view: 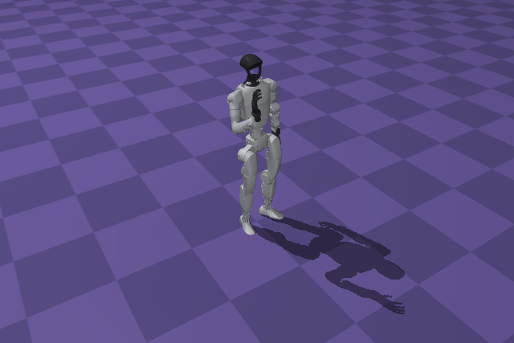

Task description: Upper body actions

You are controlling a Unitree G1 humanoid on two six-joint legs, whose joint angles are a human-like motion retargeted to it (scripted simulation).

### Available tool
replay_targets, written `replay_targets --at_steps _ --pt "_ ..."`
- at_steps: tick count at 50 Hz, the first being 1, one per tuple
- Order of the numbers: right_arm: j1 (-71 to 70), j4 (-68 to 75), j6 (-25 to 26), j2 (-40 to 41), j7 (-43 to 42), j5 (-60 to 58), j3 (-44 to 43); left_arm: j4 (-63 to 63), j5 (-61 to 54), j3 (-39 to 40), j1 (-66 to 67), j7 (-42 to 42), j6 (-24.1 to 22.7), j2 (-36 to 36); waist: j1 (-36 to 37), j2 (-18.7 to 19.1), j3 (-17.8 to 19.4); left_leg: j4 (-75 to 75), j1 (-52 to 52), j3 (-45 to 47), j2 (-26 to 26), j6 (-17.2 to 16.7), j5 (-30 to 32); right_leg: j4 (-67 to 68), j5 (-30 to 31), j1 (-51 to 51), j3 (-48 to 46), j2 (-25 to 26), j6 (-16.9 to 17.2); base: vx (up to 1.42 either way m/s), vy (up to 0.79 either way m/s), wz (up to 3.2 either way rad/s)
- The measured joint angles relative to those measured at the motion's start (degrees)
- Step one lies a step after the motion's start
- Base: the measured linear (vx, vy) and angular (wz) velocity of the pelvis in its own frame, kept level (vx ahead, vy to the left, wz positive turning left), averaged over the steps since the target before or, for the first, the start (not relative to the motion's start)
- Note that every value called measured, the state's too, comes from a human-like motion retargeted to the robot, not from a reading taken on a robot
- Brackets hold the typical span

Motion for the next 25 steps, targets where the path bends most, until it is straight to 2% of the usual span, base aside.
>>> replay_targets --at_steps 10,12,14,17,18,20,21,23,25 --pt "5.6 0.0 -3.5 3.4 -20.5 0.7 -9.5 0.0 1.5 -0.3 -0.3 -0.9 0.8 0.0 0.4 0.6 0.1 -0.1 0.2 2.0 0.5 0.3 -0.1 0.1 0.3 -0.6 1.9 0.6 -0.2 -0.01 0.0 -0.18" --pt "6.3 2.1 -1.4 5.2 -22.4 3.7 -10.3 0.1 1.6 -0.4 -0.3 -1.1 0.9 0.0 0.2 0.7 0.0 -0.1 0.1 2.0 0.5 0.3 -0.1 0.0 0.3 -0.6 1.9 0.7 -0.2 0.0 0.0 0.0" --pt "6.5 4.4 6.4 8.1 -15.1 10.6 -10.6 0.2 1.5 -0.4 -0.1 -1.2 0.9 -0.1 -0.1 0.9 -0.2 -0.1 0.2 2.0 0.6 0.3 -0.2 0.0 0.3 -0.6 1.8 0.8 -0.2 0.0 0.0 0.0" --pt "6.3 6.7 21.1 11.5 2.7 24.4 -11.1 0.3 1.3 -0.1 -0.1 -1.4 0.9 -0.1 -0.5 1.0 -0.2 -0.1 0.2 1.9 0.6 0.3 -0.2 0.0 0.3 -0.5 1.8 0.8 -0.2 0.0 0.0 0.0" --pt "6.4 7.1 23.5 12.3 7.8 28.5 -10.9 0.3 1.2 -0.1 0.0 -1.4 0.9 -0.1 -0.6 1.0 -0.2 0.0 0.2 1.9 0.6 0.3 -0.2 0.0 0.3 -0.5 1.9 0.8 -0.2 0.0 0.0 0.0" --pt "6.5 7.3 24.6 13.3 15.6 35.3 -10.8 0.2 1.2 -0.2 -0.1 -1.5 1.0 0.0 -0.5 1.1 -0.1 0.0 0.1 2.0 0.7 0.3 -0.2 0.0 0.4 -0.6 2.0 0.8 -0.2 0.0 0.0 0.0" --pt "6.7 7.3 23.6 13.6 16.9 38.1 -10.6 0.2 1.3 -0.2 -0.2 -1.5 1.0 0.0 -0.4 1.0 -0.1 0.0 0.1 2.0 0.7 0.3 -0.2 0.0 0.4 -0.6 2.0 0.8 -0.2 0.0 0.0 0.0" --pt "7.0 7.2 20.1 13.7 17.2 41.9 -10.1 0.2 1.4 -0.4 -0.3 -1.6 1.0 0.1 -0.3 1.0 0.0 0.0 0.0 2.0 0.7 0.3 -0.1 0.0 0.4 -0.6 2.0 0.9 -0.2 0.0 0.0 0.0" --pt "7.3 6.6 13.7 12.9 13.3 40.9 -9.4 0.2 1.5 -0.4 -0.4 -1.5 1.1 0.2 -0.1 0.9 0.0 0.0 0.0 2.0 0.7 0.4 -0.1 0.0 0.4 -0.5 2.0 0.9 -0.2 0.0 0.0 0.0"
